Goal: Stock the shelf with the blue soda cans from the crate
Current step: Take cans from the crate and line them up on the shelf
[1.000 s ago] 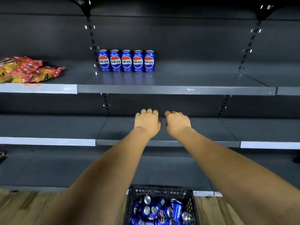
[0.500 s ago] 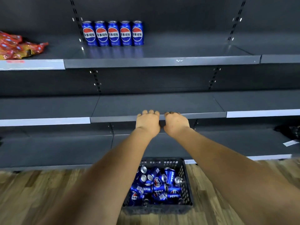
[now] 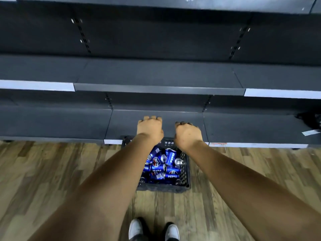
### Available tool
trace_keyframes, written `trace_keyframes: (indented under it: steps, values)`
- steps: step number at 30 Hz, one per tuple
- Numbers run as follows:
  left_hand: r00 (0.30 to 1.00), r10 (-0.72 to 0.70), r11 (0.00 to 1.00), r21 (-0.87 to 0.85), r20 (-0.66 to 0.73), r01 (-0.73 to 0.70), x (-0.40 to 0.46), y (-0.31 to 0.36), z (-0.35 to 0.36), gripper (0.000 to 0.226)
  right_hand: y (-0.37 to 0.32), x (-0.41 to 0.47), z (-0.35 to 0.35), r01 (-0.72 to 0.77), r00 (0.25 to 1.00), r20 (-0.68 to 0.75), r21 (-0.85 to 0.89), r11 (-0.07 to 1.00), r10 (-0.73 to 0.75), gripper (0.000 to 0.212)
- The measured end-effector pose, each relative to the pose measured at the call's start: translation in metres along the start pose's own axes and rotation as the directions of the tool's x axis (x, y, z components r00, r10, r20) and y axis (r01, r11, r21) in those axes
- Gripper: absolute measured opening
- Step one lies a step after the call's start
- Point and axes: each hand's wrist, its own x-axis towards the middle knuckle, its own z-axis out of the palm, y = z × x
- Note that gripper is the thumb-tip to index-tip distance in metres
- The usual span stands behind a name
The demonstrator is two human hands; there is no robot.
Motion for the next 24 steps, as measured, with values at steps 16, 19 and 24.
trace_keyframes:
  steps: [16,19,24]
  values:
    - [0.984,-0.017,0.999,-0.036,0.176,0.023,0.039,-0.027,0.213,0.034,0.006,0.057,0.21,-0.053,0.984,0.175,0.107,0.993,0.034,0.028]
    - [0.981,-0.018,0.999,-0.041,0.195,0.027,0.051,-0.032,0.261,0.035,0.003,0.073,0.259,-0.054,0.981,0.193,0.11,0.993,0.032,0.028]
    - [0.974,-0.007,0.999,-0.043,0.226,0.017,0.077,-0.04,0.342,0.038,0.003,0.11,0.34,-0.08,0.981,0.187,0.115,0.99,0.058,0.037]
